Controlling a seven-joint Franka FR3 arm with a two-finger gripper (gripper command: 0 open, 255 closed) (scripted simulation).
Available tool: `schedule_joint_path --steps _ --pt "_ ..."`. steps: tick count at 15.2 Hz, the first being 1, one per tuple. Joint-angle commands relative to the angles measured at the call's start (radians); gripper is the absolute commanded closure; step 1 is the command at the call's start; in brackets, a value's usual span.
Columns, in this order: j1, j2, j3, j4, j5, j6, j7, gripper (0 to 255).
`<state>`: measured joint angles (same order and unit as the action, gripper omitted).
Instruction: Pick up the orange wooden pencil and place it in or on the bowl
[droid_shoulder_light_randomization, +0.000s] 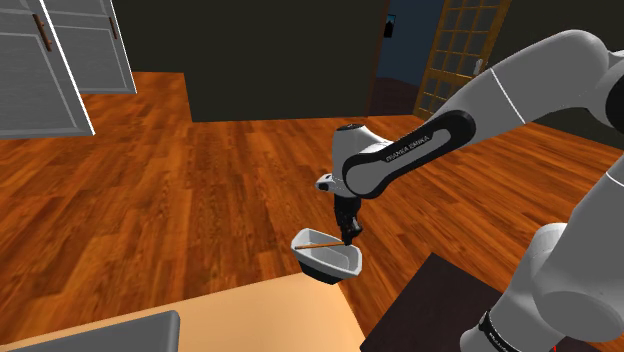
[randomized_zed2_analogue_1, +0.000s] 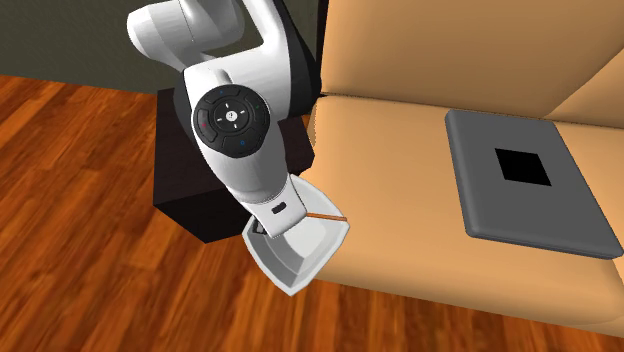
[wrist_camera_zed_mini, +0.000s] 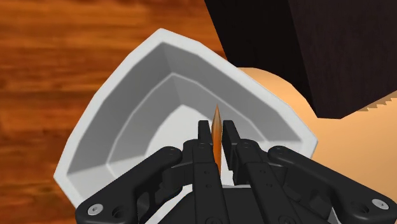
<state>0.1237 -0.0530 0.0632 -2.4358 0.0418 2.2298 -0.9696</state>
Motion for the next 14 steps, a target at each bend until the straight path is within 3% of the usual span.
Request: schedule_joint_path --steps 1,3,4,9,14 --pt "0.0 0.001 0.0 0.0 0.0 0.001 0.0 255" --pt "0.0 0.001 0.0 0.0 0.0 0.001 0.0 255" --pt "0.0 0.001 0.0 0.0 0.0 0.001 0.0 0" --pt "0.0 0.001 0.0 0.0 0.0 0.001 0.0 0" --pt "-0.002 -0.06 -0.003 0.075 -0.001 -0.135 -0.001 0"
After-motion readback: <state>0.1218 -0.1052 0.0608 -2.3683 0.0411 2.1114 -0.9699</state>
